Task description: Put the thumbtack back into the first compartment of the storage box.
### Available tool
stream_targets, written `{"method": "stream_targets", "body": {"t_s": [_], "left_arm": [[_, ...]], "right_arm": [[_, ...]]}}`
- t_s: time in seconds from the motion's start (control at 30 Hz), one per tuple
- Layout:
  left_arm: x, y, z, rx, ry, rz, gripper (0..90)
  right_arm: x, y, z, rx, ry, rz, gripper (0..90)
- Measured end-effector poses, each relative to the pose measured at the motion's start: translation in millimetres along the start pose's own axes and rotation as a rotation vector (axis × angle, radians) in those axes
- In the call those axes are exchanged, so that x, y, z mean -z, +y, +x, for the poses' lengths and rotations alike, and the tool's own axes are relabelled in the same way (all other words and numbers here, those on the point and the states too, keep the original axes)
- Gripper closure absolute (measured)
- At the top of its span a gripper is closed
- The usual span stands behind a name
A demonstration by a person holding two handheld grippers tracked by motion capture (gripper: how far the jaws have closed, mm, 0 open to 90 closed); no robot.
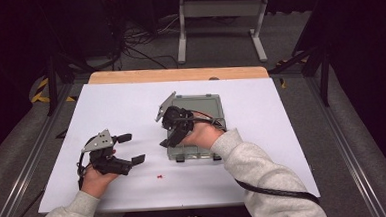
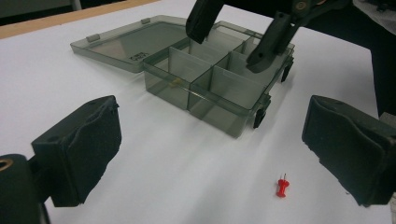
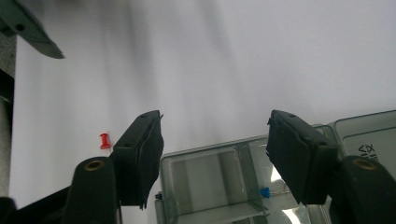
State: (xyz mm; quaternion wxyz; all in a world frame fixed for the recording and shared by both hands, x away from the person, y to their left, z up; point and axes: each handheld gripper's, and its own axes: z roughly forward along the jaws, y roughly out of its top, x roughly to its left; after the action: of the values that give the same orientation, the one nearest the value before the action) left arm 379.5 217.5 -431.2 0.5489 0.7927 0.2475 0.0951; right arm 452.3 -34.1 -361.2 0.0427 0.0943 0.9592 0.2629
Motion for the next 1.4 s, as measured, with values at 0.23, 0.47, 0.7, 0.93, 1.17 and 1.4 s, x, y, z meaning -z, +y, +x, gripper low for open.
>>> {"method": "stream_targets", "body": {"t_s": [0.23,0.47,0.7,0.93,1.17,1.4], "left_arm": [[0.0,-0.1,0.1,0.001,0.001,0.001,5.3],[0.0,-0.2,0.3,0.002,0.002,0.001,5.3],[0.1,0.1,-0.3,0.000,0.004,0.000,5.2],[0.2,-0.3,0.5,0.002,0.007,0.000,5.1],[0.1,-0.5,1.4,-0.001,0.014,-0.004,5.0],[0.6,-0.8,1.2,0.007,0.013,-0.006,5.0]], "right_arm": [[2.4,0.0,13.3,0.022,0.016,0.004,34.7],[3.3,0.6,22.4,0.038,0.030,0.006,34.4],[-3.1,1.0,32.7,0.060,0.049,0.007,34.4],[-12.2,-2.0,40.6,0.068,0.068,0.028,34.6],[-26.2,-3.8,52.0,0.096,0.101,0.060,34.9],[-33.0,-4.7,58.0,0.097,0.120,0.080,35.2]]}}
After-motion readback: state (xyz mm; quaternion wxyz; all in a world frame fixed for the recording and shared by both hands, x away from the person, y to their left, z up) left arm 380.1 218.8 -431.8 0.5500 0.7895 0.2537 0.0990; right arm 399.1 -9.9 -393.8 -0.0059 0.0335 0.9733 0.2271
